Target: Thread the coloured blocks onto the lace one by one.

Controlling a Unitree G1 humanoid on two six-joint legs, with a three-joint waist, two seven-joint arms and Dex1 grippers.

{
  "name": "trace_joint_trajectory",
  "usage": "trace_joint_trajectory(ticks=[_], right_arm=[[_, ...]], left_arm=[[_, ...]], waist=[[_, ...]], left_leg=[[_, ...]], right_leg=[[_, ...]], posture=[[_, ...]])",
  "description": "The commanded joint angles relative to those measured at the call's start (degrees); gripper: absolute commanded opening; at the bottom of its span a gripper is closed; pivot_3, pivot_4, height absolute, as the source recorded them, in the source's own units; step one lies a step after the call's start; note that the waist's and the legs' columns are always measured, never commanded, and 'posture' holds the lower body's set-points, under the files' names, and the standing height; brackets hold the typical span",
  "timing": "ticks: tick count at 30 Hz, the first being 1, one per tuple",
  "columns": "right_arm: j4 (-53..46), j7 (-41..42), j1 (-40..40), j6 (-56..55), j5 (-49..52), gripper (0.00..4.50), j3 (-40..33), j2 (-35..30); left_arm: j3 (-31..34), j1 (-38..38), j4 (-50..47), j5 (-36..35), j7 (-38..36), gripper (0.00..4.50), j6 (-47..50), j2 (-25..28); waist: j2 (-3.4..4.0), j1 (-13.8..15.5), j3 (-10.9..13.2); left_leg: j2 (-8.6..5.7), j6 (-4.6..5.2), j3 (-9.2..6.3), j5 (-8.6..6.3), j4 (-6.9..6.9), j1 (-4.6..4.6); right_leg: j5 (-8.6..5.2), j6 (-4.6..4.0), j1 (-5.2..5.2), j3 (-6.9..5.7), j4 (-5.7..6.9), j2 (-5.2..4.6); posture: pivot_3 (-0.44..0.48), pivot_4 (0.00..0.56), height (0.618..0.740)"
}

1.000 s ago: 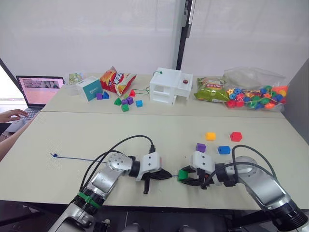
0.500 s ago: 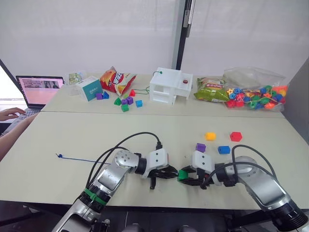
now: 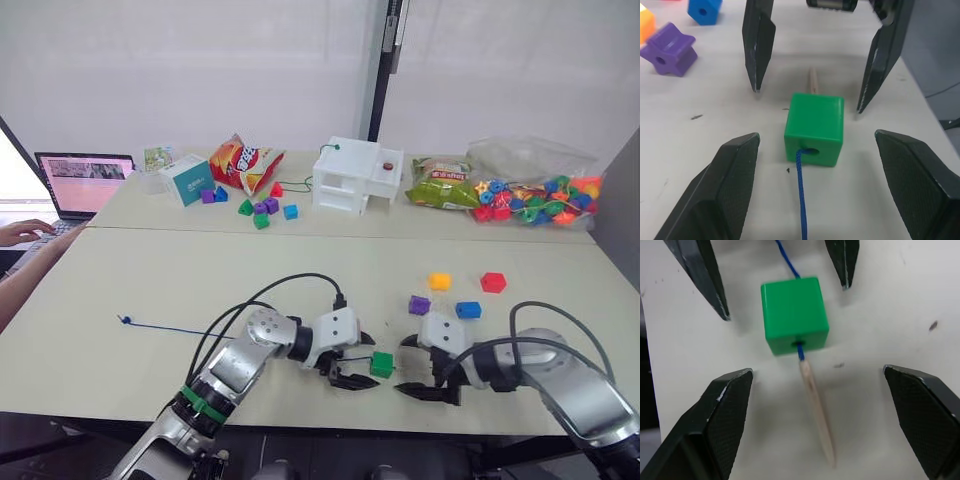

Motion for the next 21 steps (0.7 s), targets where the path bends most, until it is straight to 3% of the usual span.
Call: trace_joint_trajectory(ticks=[1,3,11,13,21], right_arm=[[1.2,-0.1,0.7,-3.0,-0.7,4.47,-0.7,-0.7],[2.0,-0.1,0.6,-3.9,-0.8,4.47,-0.5,-0.6],[4.7,0.0,0.6,-6.5,-1.1,4.50,-0.3,-0.6],[5.2,0.0,0.7,-7.1,-1.2,4.50,-0.3,-0.7],[5.3,0.7,1.3,-9.4,-1.7,1.96,-0.3,-1.1]], left_arm=[[-0.9,-1.9,2.2,1.0,0.8,3.89,-2.0,-2.3],[-1.0,-2.2,3.4,1.3,0.5,3.89,-2.5,-2.7],[-0.5,-2.1,3.3,0.1,-2.5,1.37,-3.3,-2.2],[-0.4,-1.9,3.1,0.0,-2.9,1.20,-3.3,-2.0],[-0.3,-2.2,3.6,0.2,-3.1,1.20,-3.2,-2.2]], waist=[[0.00,-0.1,0.0],[0.00,-0.2,0.0],[0.00,-0.3,0.0],[0.00,-0.3,0.0],[0.00,-0.3,0.0]], left_leg=[[-0.01,0.00,0.02,0.00,0.02,-0.05],[-0.02,0.01,0.05,0.00,0.01,-0.05],[-0.02,0.01,0.05,0.01,0.05,0.00],[-0.02,0.01,0.05,0.01,0.06,0.00],[-0.02,0.02,0.05,0.01,0.08,0.01]], right_leg=[[0.00,0.00,-0.06,0.02,0.03,0.00],[0.00,0.00,-0.08,0.03,0.05,0.01],[0.01,0.01,-0.02,0.03,0.05,0.02],[0.01,0.03,-0.01,0.03,0.04,0.02],[0.02,0.04,-0.01,0.04,0.07,0.02]], posture=[[0.000,0.150,0.740],[0.000,0.150,0.740],[0.000,0.150,0.740],[0.000,0.150,0.740],[0.000,0.150,0.740]])
